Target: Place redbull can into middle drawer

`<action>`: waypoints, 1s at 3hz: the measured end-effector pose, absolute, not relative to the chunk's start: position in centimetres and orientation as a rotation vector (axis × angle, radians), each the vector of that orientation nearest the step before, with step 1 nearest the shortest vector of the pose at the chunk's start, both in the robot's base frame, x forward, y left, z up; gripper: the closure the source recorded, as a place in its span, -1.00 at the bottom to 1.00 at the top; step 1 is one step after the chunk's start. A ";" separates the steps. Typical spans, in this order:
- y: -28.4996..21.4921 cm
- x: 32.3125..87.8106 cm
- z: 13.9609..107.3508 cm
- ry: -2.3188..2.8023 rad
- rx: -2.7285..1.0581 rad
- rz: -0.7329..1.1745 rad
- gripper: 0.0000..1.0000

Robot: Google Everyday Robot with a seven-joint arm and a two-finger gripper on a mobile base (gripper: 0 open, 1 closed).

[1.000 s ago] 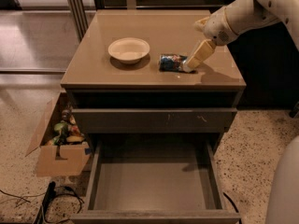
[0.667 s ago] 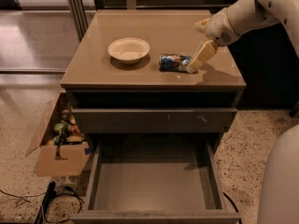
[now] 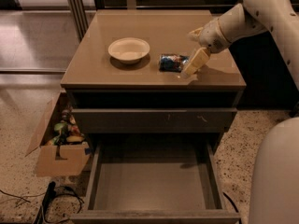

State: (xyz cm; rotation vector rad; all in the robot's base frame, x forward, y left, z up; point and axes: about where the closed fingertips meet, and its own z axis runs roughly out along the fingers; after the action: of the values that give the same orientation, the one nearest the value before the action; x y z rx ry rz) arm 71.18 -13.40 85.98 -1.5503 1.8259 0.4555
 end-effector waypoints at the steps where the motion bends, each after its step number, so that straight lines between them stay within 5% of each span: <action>1: -12.5 71.8 85.2 1.831 -1.553 0.470 -1.00; 3: -11.6 71.9 83.4 1.866 -1.556 0.512 -1.00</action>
Offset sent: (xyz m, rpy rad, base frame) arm 0.0115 0.0164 -0.0188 0.0090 0.0407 -0.0012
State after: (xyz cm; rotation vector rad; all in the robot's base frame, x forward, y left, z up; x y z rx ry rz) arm 71.90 -11.60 83.36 -1.5557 1.8664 0.5124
